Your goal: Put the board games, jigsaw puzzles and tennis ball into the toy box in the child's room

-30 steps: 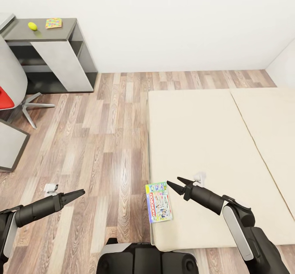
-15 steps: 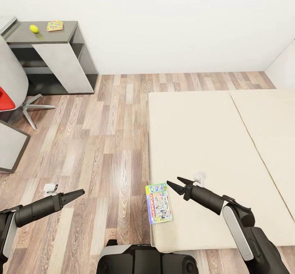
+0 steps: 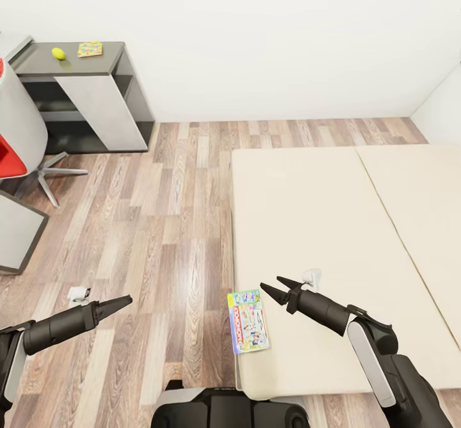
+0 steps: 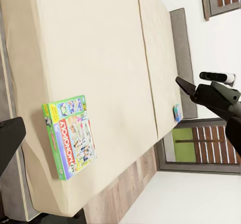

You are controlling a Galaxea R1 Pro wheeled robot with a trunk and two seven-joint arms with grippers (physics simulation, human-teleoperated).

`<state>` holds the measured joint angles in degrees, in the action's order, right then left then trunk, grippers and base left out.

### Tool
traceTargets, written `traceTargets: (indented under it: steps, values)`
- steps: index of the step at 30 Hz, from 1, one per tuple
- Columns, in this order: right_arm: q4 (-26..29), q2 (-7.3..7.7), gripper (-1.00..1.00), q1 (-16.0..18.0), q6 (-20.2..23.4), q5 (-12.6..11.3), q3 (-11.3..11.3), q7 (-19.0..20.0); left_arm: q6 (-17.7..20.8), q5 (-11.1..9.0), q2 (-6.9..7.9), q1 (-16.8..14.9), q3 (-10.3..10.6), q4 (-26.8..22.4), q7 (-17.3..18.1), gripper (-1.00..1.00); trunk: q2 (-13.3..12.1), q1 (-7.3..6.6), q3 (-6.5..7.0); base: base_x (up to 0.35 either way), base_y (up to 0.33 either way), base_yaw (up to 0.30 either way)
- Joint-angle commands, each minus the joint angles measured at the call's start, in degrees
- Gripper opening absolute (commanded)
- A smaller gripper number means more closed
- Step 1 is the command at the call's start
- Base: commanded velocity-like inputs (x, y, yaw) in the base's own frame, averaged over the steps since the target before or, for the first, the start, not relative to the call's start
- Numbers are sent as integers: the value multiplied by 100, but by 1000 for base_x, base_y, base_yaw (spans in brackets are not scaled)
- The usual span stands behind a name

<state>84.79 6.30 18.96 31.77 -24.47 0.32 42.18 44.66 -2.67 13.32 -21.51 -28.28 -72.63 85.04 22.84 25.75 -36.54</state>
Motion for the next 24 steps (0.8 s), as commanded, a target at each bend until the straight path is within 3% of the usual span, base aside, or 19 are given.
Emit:
traceTargets:
  steps: [1,24]
  values:
    - [2,3,100,2,39,-41,3,-9,60,0,2,-2,-2,-3,21,100,8,3,3,0,0,0]
    - [1,3,100,2,39,-80,3,-9,60,-5,4,-2,-9,-4,29,100,8,3,149,0,0,2]
